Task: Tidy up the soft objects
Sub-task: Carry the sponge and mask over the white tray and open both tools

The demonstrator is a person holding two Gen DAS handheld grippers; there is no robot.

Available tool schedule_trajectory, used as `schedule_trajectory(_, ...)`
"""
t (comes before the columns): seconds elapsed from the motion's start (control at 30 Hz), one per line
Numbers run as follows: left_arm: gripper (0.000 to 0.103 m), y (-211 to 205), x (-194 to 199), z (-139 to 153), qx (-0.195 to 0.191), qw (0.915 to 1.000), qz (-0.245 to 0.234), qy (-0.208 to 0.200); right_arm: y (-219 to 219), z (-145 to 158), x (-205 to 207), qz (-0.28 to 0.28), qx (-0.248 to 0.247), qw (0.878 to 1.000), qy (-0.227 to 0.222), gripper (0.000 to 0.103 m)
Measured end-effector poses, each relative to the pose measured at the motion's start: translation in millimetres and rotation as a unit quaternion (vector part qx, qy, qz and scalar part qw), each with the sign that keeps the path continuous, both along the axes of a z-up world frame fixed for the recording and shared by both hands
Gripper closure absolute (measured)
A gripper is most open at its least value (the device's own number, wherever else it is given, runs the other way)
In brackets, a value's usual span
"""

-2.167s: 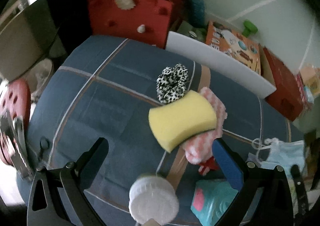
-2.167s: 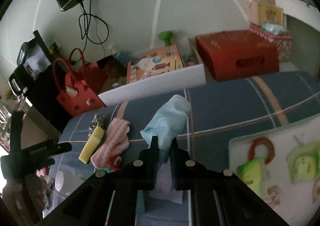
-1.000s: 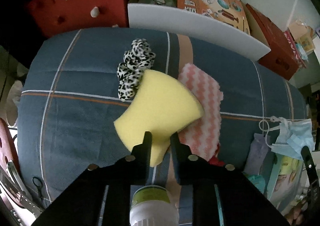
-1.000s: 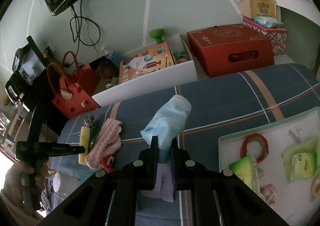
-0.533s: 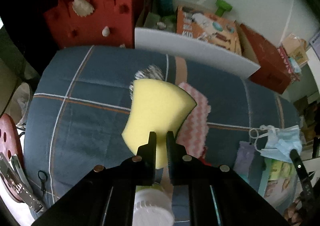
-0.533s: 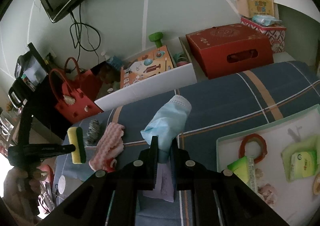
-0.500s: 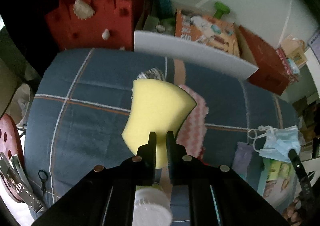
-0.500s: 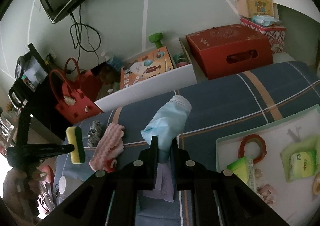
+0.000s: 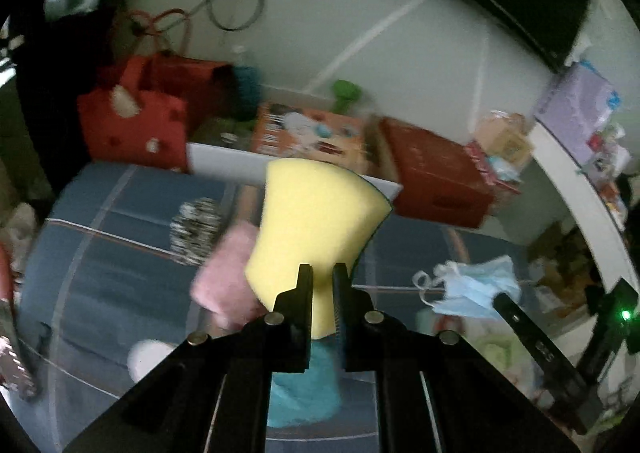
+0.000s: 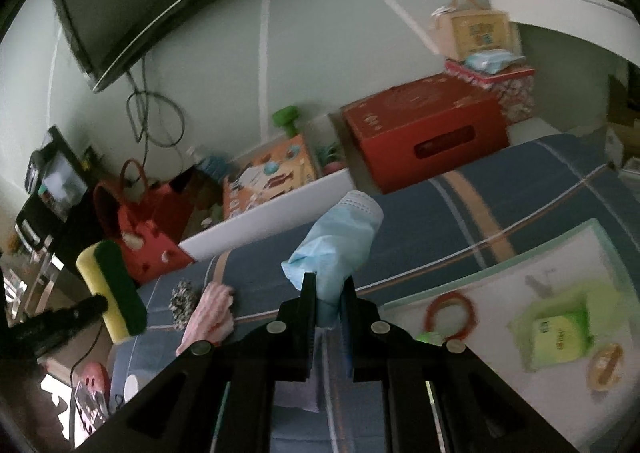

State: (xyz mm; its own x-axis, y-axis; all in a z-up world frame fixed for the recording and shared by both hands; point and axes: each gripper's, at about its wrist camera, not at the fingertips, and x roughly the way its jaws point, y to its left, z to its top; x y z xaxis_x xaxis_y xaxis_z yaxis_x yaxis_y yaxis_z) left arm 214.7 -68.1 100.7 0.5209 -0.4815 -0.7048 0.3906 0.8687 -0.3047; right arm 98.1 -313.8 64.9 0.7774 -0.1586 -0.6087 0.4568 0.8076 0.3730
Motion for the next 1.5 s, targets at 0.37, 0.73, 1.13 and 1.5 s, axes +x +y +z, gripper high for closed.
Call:
schedule_trajectory(0.37, 0.093, -110, -43, -22, 0.023, 0.9931, -0.115, 0.002, -74, 5, -69, -0.124, 0.001, 0.992, 0.009, 0.092)
schedule_trajectory(0.73, 0.093, -203, -90, -53, 0.062, 0.9708, -0.232, -0.006, -130, -14, -118, -0.202, 0.046, 0.978, 0.006, 0.092)
schedule_trajectory(1.13, 0.093, -233, -98, -86, 0.086, 0.9595, -0.267, 0.019, -147, -54, -114, -0.222, 0.086, 0.968, 0.078, 0.088)
schedule_trajectory(1.5, 0.040, -220, -89, -76, 0.112, 0.9666, -0.230, 0.015, -144, -48, -113, -0.240, 0.058, 0.959, 0.141, 0.053)
